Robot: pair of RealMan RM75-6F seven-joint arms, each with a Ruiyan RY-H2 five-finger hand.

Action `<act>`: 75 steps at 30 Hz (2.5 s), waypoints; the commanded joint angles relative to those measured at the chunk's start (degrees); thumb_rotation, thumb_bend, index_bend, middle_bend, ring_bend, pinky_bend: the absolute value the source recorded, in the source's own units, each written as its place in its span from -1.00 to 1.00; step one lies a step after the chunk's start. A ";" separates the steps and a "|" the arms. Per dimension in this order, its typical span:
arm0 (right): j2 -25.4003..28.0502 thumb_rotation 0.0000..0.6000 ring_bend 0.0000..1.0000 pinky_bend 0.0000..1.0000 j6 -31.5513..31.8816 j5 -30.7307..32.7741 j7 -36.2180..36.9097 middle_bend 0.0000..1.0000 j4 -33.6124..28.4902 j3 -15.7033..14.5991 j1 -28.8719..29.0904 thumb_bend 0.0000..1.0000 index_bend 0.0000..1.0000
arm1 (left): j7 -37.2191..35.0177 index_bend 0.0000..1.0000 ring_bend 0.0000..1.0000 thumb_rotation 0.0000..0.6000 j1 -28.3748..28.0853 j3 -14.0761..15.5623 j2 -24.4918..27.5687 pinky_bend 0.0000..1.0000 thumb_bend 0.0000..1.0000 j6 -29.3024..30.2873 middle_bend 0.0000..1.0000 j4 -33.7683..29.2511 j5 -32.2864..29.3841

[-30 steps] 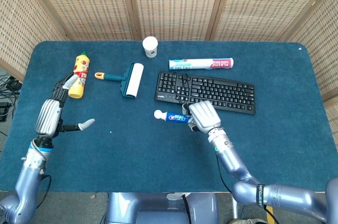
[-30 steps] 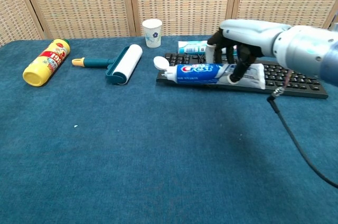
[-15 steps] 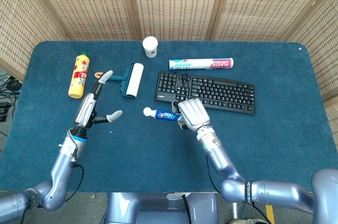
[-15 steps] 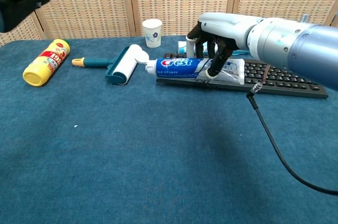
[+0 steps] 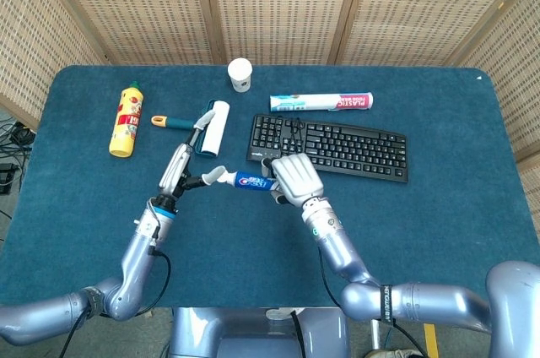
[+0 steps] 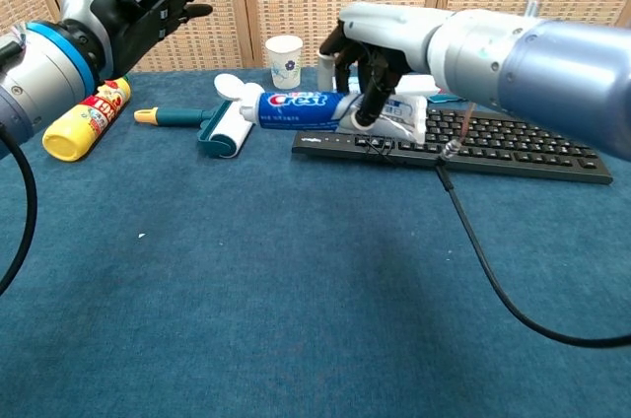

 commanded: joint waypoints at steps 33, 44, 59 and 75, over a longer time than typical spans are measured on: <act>-1.61 1.00 0.18 0.29 2.51 3.48 -0.78 0.39 -0.79 -0.30 7.08 0.49 0.41 | 1.68 -1.00 -1.00 -0.22 -3.80 -0.56 -4.41 -1.00 -1.00 -1.48 -1.00 3.45 -2.27; -1.14 1.00 0.18 0.29 3.67 3.59 -1.06 0.40 -1.55 -0.38 7.82 0.49 0.41 | 1.42 -1.00 -1.00 -0.22 -3.52 0.30 -5.03 -1.00 -1.00 -1.79 -1.00 4.07 -2.80; 0.70 1.00 0.18 0.29 4.04 4.70 -0.31 0.40 -2.22 -0.53 7.70 0.49 0.41 | -0.07 -1.00 -1.00 -0.22 -2.76 1.02 -5.33 -1.00 -1.00 -1.66 -1.00 6.27 -2.34; 2.28 1.00 0.18 0.29 4.03 4.92 2.09 0.40 -4.23 0.44 7.57 0.49 0.41 | -6.12 -1.00 -1.00 -0.22 -2.28 0.44 -6.40 -1.00 -1.00 -2.36 -1.00 7.73 -2.05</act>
